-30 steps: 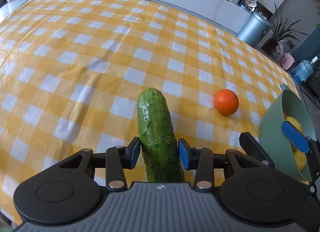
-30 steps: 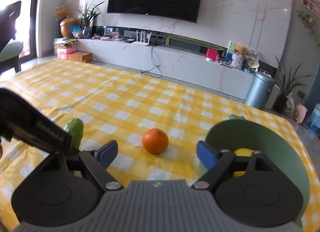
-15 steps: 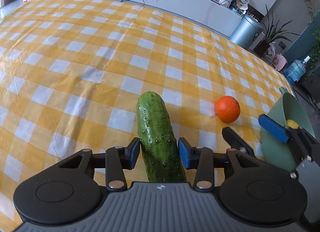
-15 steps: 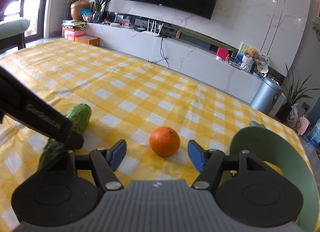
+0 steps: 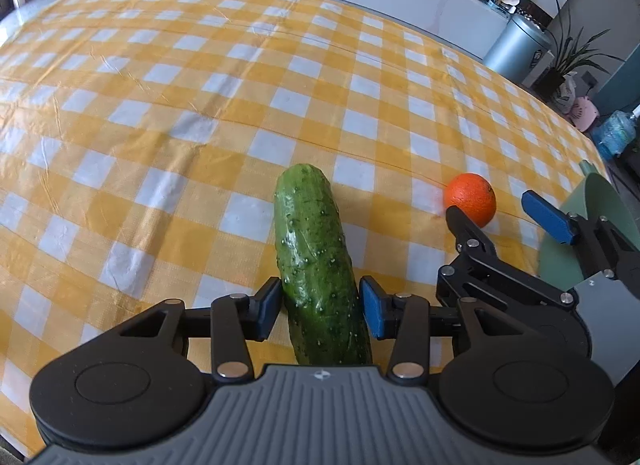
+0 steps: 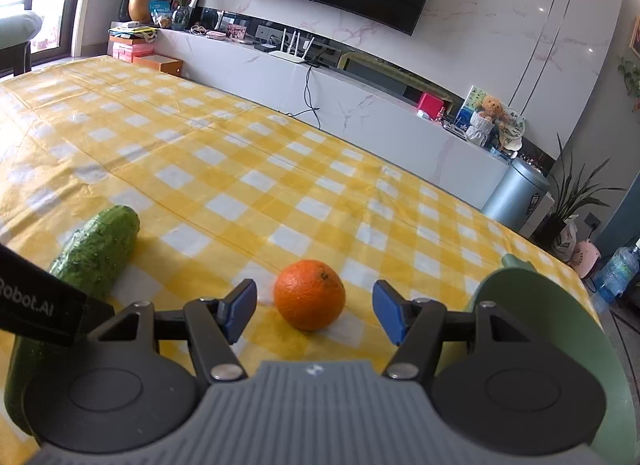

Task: Organize fruits
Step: 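Close the left tool on the cucumber while the right tool grasps the tangerine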

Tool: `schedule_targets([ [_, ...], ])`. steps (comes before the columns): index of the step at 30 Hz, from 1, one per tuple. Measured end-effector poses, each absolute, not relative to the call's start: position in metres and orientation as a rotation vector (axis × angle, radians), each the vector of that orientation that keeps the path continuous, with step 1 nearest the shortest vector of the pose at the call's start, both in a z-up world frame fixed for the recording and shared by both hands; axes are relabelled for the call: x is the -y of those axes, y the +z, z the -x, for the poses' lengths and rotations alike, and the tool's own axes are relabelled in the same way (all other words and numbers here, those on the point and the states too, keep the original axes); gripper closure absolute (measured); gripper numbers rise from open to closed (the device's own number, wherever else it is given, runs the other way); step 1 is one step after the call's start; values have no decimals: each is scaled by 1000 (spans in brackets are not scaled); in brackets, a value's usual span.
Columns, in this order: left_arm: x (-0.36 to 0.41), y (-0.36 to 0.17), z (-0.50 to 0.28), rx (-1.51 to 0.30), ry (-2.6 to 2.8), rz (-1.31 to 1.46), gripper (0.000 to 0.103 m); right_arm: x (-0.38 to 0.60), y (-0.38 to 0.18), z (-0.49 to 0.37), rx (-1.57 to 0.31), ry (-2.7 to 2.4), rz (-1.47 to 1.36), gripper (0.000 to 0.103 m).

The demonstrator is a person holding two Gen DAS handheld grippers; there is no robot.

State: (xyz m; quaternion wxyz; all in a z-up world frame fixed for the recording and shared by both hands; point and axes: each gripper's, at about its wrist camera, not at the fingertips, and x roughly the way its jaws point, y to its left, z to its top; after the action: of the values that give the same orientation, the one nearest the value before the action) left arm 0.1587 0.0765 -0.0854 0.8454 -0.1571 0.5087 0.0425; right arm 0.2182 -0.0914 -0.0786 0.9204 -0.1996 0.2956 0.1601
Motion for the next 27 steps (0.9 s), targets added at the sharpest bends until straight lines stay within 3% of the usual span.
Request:
schedule_targets([
  [2, -75, -85, -159, -1069, 93, 316, 53, 88, -79, -217, -593, 327, 437, 49],
  [18, -74, -86, -159, -1048, 98, 319, 55, 82, -92, -237, -675, 327, 385, 53],
  [25, -76, -86, -159, -1027, 104, 316, 51, 81, -95, -233, -652, 307, 399, 61],
  [27, -76, -86, -159, -1021, 97, 314, 55, 82, -95, -232, -646, 307, 404, 61],
])
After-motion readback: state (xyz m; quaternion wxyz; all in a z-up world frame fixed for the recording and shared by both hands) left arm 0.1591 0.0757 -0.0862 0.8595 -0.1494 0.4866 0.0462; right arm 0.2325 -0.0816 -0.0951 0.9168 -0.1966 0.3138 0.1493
